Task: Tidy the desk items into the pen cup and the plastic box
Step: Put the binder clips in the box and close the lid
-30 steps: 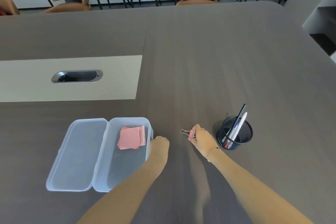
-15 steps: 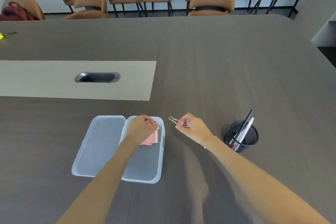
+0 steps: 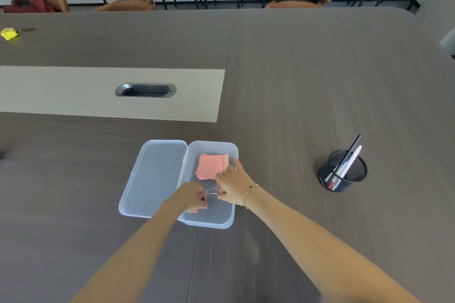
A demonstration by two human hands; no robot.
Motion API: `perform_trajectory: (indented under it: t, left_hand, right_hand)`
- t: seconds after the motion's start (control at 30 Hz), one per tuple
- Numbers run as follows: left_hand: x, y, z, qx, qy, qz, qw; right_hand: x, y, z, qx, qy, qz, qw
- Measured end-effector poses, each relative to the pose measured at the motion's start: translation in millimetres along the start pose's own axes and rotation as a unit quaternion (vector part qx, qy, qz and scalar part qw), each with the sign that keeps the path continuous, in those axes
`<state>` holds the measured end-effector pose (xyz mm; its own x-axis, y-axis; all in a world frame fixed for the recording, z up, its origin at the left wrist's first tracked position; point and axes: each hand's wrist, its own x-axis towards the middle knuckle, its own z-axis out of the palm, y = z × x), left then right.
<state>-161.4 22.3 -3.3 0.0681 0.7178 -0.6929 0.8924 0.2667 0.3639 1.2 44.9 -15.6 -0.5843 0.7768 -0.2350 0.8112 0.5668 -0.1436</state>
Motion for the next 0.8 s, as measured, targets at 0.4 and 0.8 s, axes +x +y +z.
perform_trajectory:
  t: [0.4,0.8]
  left_hand:
    - [-11,-9,-23,-0.112,0.300,0.017,0.947]
    - [13,-71,-56,-0.095,0.323,-0.160,0.928]
  right_hand:
    - [-17,-8,-12,0.258,0.080,0.182,0.945]
    - [-22,-14,-13,0.461,0.018,0.294,0.837]
